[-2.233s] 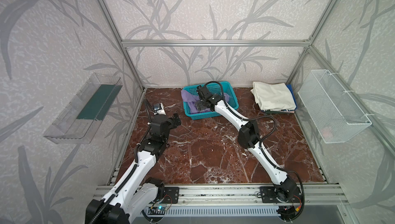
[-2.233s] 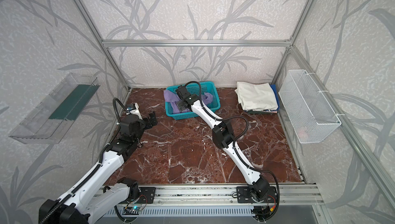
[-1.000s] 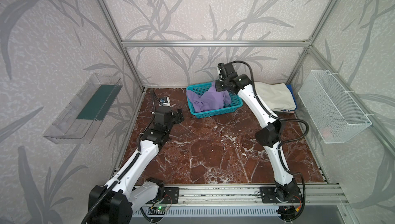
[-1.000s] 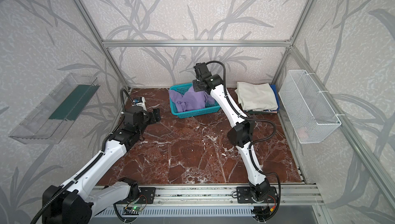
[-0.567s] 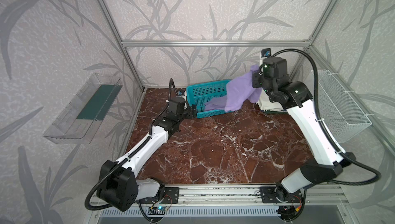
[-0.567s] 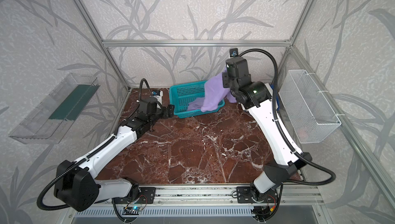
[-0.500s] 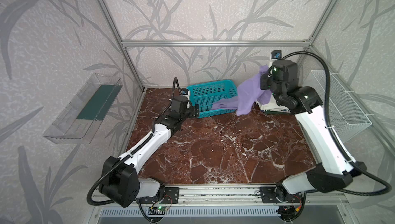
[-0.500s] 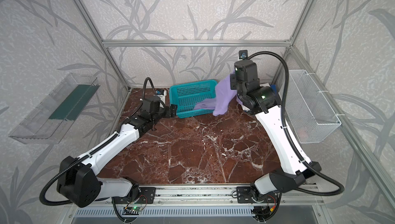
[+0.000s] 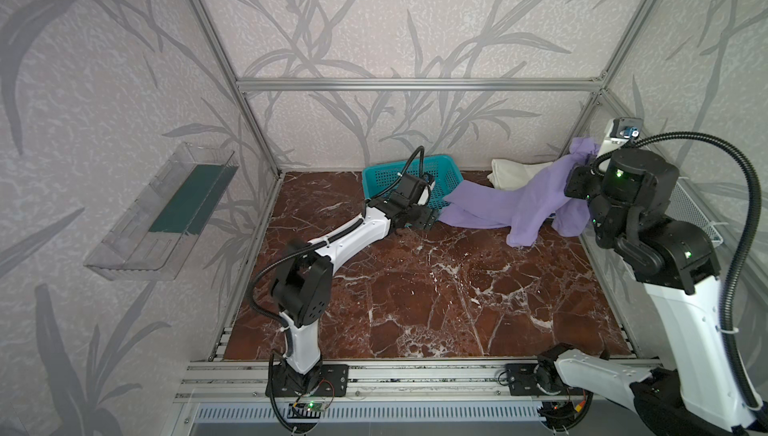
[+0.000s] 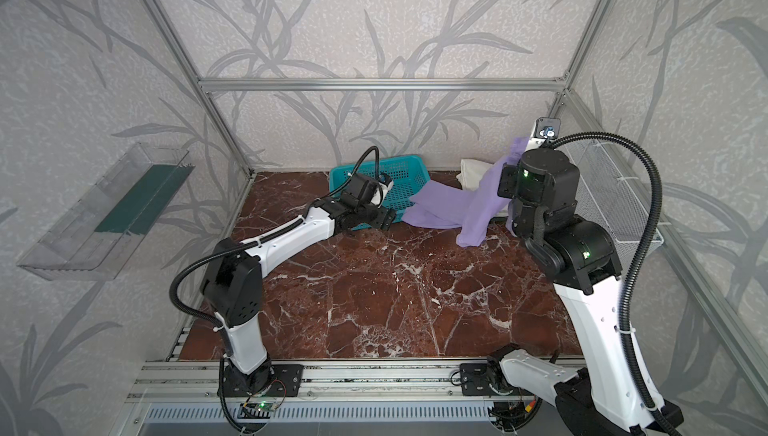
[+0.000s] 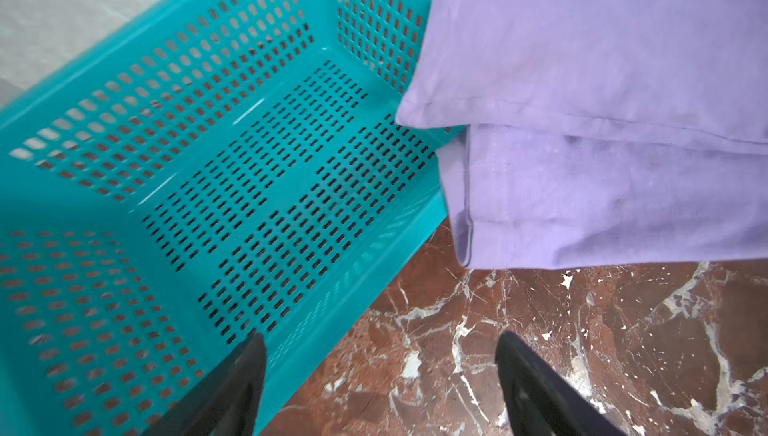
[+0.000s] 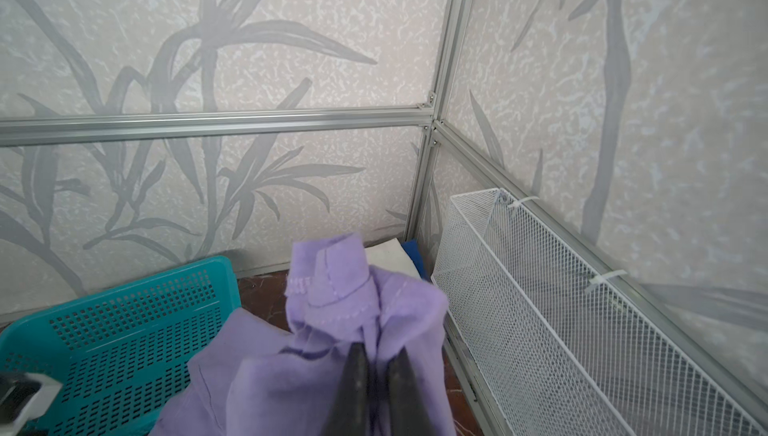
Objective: Fold and stack the t-shirts
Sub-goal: 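Drag the t-shirt onto the table with right gripper while left pushes basket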
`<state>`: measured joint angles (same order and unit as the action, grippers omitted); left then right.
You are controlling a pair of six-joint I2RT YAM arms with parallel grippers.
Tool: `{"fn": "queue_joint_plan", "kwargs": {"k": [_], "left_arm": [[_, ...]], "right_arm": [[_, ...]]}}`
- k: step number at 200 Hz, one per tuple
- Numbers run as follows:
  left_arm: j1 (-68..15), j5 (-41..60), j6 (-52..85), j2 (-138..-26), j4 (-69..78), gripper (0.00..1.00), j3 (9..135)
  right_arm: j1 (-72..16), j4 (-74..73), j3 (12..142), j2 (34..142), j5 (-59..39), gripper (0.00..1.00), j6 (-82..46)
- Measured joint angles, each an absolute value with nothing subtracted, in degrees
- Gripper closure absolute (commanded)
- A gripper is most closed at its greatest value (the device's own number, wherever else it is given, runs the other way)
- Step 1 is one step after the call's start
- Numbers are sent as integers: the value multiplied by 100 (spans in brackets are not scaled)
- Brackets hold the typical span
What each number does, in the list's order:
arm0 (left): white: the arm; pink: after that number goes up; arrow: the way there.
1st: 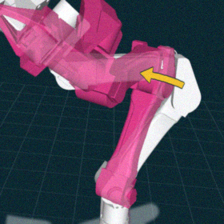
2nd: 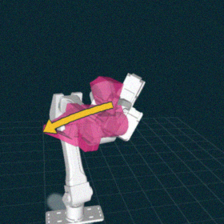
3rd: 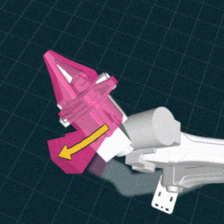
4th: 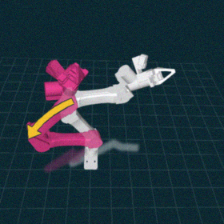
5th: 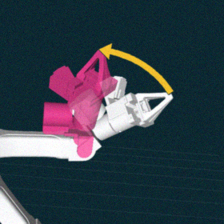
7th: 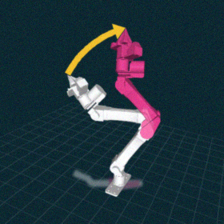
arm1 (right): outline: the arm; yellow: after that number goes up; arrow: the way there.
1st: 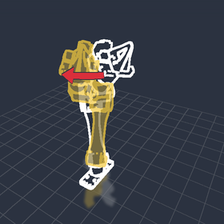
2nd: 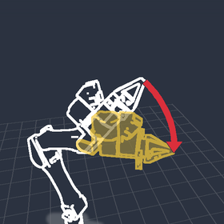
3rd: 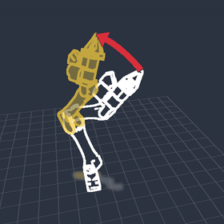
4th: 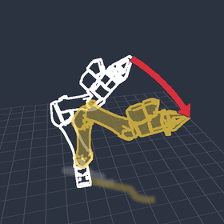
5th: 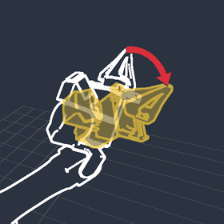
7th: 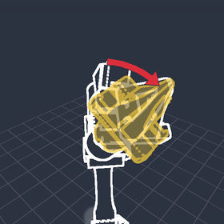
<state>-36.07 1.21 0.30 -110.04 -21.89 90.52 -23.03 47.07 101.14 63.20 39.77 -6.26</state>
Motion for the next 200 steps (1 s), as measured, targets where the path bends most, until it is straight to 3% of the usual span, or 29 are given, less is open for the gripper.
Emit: {"fn": "queue_joint_plan", "kwargs": {"k": [57, 87, 105, 132, 141, 200], "left_arm": [[-3701, -163, -102, -12234, -3057, 26, 10239], [-3658, -648, 58, -12639, -3430, 47, 10696], [-3616, -779, 137, -12739, -3555, 53, 10873], [-3461, -784, 342, -12739, -3691, 84, 10879], [-3395, -790, 395, -12739, -3708, 100, 10884], [-2528, -1140, 440, -12704, -3863, 100, 10847]], "right_arm": [[-2300, 5454, 9839, 5048, 3586, 100, -910], [-2298, 5599, 9736, 4650, 3616, 100, -910], [-2298, 5660, 9660, 4552, 3573, 100, -915], [-2298, 5695, 9120, 4342, 3326, 100, -1009], [-2298, 5690, 8862, 4272, 3205, 100, -1070], [-2296, 5561, 6652, 3977, 1605, 100, -1841]]}}
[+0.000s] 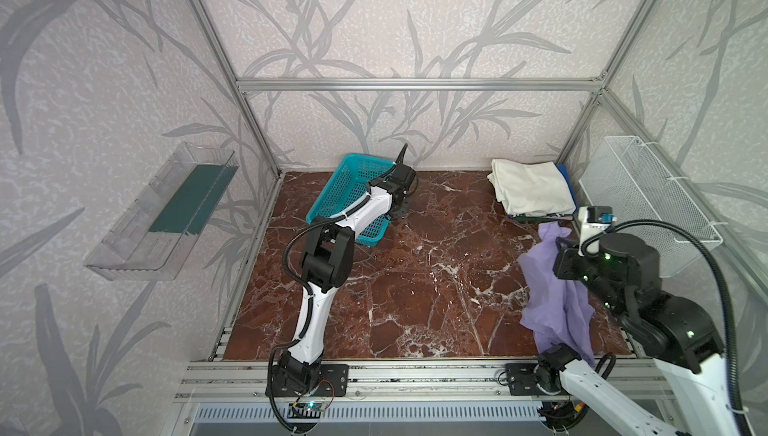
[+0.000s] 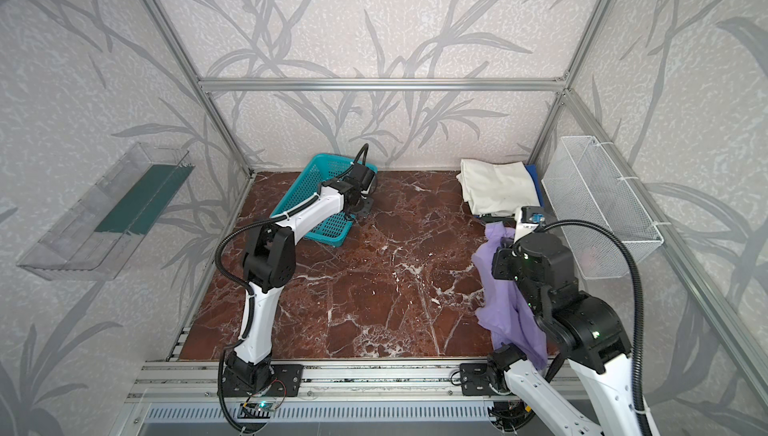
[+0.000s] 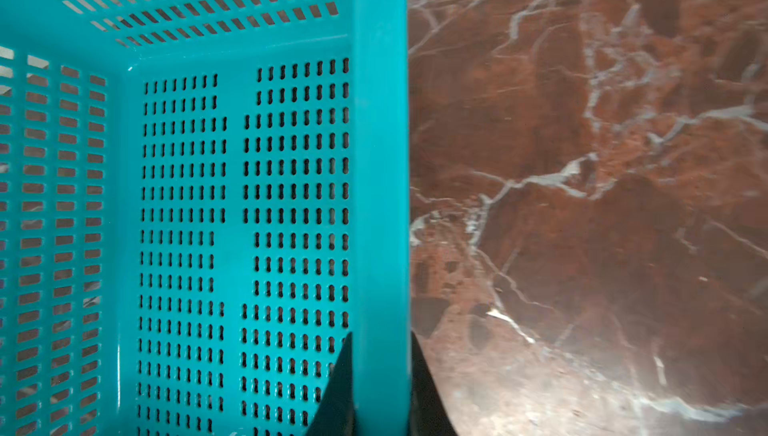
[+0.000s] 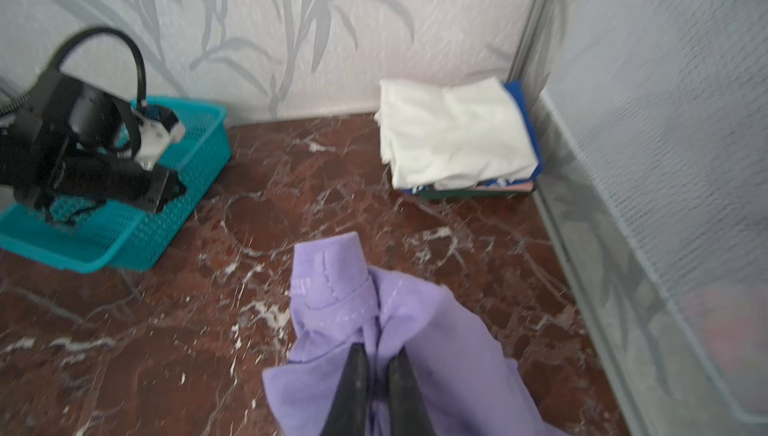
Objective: Fold and stack the t-shirts
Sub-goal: 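Drag the t-shirt onto the table with right gripper while left pushes basket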
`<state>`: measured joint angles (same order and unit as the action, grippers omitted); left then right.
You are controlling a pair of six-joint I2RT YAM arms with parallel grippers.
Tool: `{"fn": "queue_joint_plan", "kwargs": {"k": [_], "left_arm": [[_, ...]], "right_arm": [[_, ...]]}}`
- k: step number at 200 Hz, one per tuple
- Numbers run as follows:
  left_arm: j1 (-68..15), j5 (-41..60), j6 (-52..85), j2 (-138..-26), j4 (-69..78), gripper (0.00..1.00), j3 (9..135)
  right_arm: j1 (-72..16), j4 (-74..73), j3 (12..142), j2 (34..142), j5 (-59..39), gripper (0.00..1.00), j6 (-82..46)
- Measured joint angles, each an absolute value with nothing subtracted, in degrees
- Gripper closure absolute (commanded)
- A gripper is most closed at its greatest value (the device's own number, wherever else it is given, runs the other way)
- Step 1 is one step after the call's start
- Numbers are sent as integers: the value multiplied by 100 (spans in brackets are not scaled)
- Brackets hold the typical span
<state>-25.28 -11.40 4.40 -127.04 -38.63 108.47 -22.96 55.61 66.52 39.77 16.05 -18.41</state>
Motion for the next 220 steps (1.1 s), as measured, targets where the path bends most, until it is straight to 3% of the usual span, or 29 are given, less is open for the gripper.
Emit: {"fn": "queue_joint_plan", "kwargs": {"k": [40, 119, 193, 201, 208, 220], "left_arm": [[-1754, -1229, 209, -12575, -3787, 100, 10628], [-207, -1031, -373, -12748, -3861, 100, 10954], [123, -932, -740, -13190, -4215, 100, 11769], [119, -895, -773, -13227, -4244, 87, 11845], [117, -871, -808, -13233, -4263, 68, 11863], [117, -819, -834, -13229, -4344, 10, 11869]], "right_arm": [[-2296, 5426, 5485, 3802, 884, 100, -2340], [-2296, 5162, 5251, 3642, 591, 100, -2467], [-2296, 4737, 4427, 3771, 139, 100, -2792], [-2296, 4672, 4375, 3774, 117, 100, -2814], [-2296, 4624, 4331, 3780, 93, 100, -2840], [-2296, 4556, 4257, 3793, 49, 100, -2882]]}}
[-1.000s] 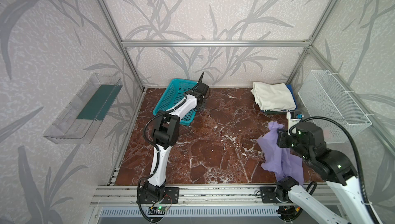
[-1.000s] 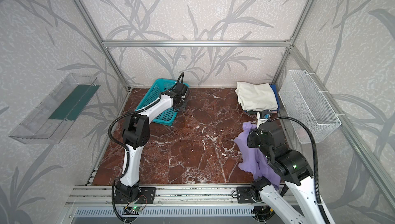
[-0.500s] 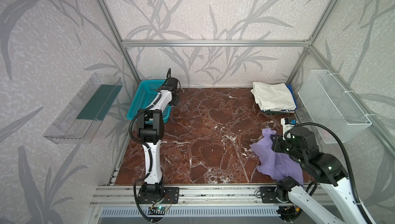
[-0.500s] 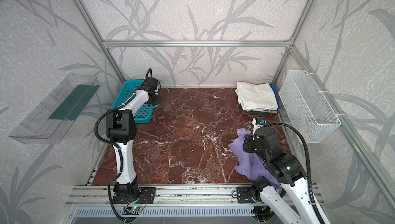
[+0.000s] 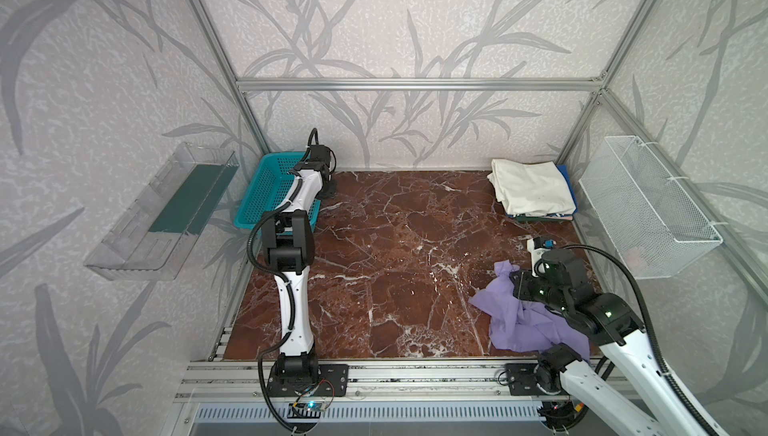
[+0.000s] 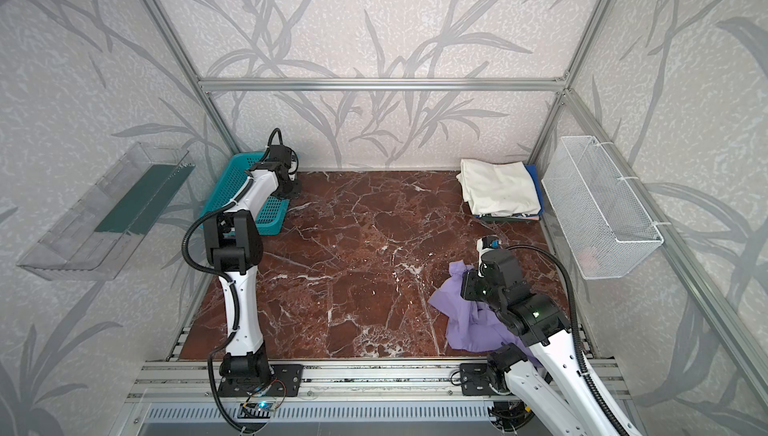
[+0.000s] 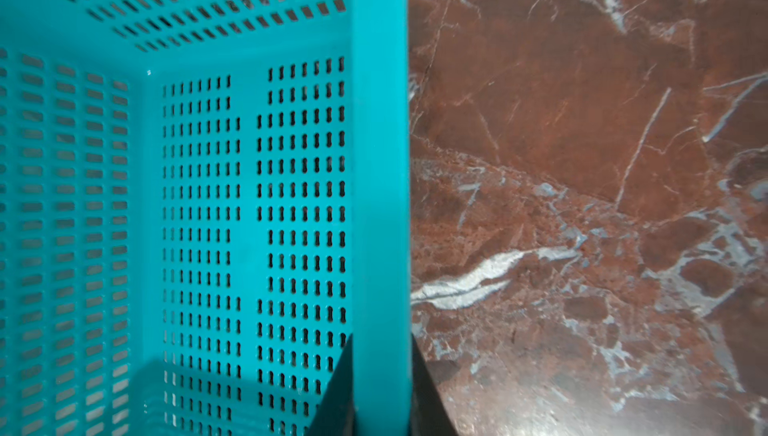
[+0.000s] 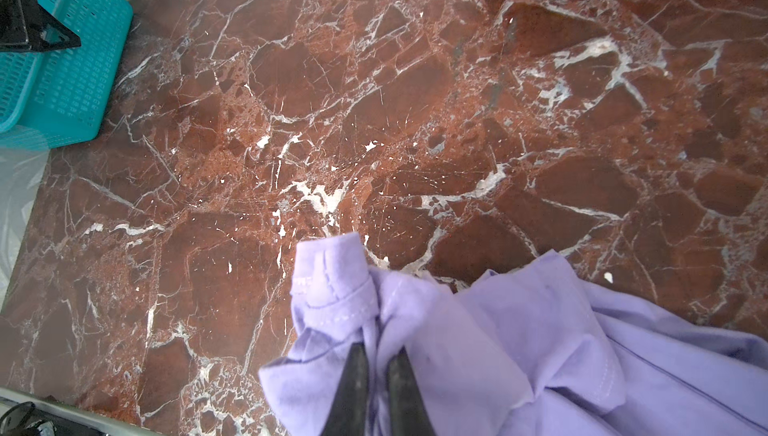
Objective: Fold and stack the t-shirts
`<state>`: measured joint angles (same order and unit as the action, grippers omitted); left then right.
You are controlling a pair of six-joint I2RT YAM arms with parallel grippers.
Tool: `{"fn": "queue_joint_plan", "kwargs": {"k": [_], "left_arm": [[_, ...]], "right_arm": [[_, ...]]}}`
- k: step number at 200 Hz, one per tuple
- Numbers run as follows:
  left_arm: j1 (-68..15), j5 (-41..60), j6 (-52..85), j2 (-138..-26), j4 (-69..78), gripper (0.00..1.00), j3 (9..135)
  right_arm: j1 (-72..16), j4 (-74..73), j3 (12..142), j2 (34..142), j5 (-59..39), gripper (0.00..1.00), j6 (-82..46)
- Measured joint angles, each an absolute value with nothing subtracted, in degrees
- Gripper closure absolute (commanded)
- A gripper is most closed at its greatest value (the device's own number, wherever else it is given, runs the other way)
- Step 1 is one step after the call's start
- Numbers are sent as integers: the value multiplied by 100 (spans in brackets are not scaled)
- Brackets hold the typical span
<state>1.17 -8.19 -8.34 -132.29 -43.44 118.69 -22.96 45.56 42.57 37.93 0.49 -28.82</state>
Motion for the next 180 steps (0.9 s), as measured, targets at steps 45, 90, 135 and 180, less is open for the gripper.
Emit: {"fn": "queue_joint_plan", "kwargs": {"k": [45, 90, 135, 180], "left_arm": [[-158, -633, -810, -12217, -3693, 1, 10210], [-624, -493, -386, -10396, -2272, 1, 8305], [-1258, -1328, 69, -9452, -1450, 1, 7334], [-1774, -1726, 373, -8742, -1234, 7, 6335]], "right_arm": [[-2298, 4001, 4198, 4453, -217, 100, -2919], [-2665, 2967, 4906, 6602, -419, 100, -2803], [-2906, 2285, 7214, 9244, -604, 43, -2655], [-2932, 2353, 8927, 10571, -582, 1, -2346]]}}
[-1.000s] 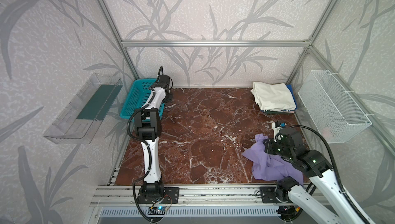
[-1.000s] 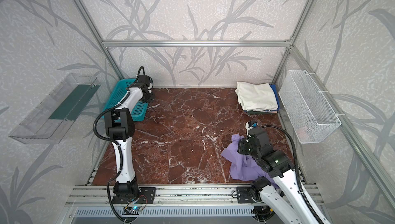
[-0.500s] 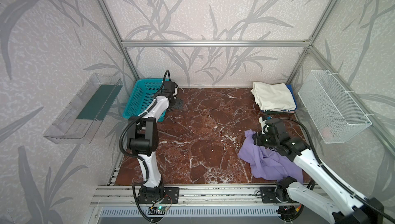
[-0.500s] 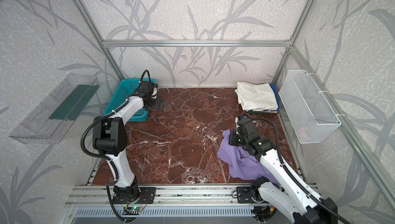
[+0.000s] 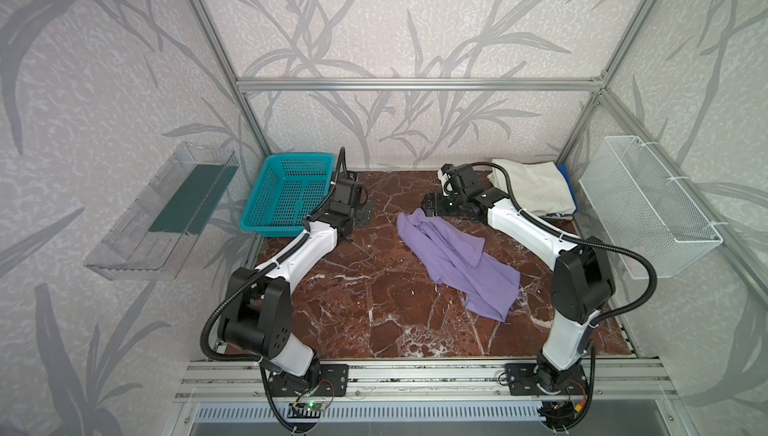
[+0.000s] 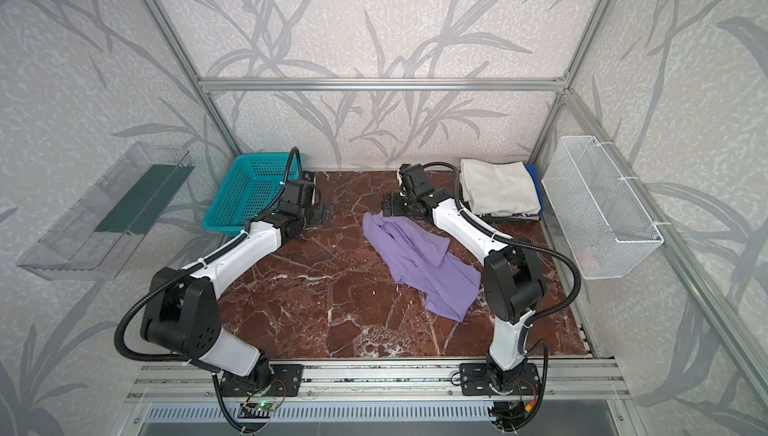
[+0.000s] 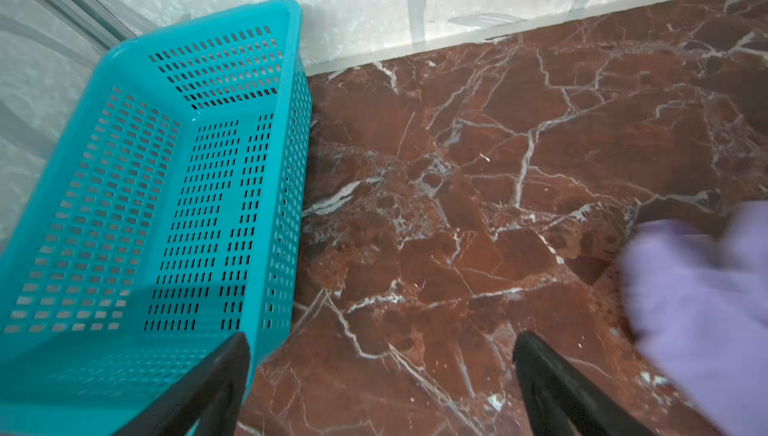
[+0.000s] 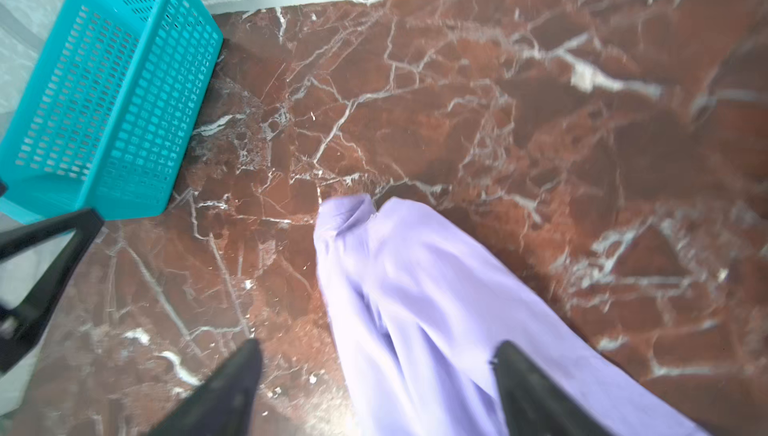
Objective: Fold and stack the t-shirts
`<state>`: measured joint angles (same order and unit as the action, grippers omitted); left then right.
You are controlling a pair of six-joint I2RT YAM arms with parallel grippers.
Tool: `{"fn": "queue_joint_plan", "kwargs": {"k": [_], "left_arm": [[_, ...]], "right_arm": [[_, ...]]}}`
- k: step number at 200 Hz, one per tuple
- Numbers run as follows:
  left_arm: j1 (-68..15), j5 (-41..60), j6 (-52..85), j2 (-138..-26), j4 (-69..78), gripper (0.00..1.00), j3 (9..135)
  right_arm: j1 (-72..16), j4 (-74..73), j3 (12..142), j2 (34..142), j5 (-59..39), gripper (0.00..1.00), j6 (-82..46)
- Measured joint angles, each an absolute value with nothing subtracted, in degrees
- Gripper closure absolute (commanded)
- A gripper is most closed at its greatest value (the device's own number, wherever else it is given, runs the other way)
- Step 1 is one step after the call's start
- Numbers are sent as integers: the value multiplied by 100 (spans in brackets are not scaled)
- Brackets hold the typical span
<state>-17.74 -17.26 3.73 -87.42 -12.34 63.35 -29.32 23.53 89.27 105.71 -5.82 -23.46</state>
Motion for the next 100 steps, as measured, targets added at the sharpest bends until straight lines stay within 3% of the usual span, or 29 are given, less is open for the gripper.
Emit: {"fn": "queue_joint_plan", "kwargs": {"k": [23, 55, 100], "left_arm": [[-1959, -1551, 620, -8429, -1129, 13, 5935], [-2300, -1135, 939, -8667, -1090, 19, 5822], [-3017, -705, 1125, -9644, -1278, 21, 5900]], "right_arm": [[-2834, 2399, 8600, 10136, -443, 1, -2265], [-2545, 2469, 7179, 8370, -69, 0, -2255], [-2600, 2724, 4851, 5863, -252, 12, -2624]]}}
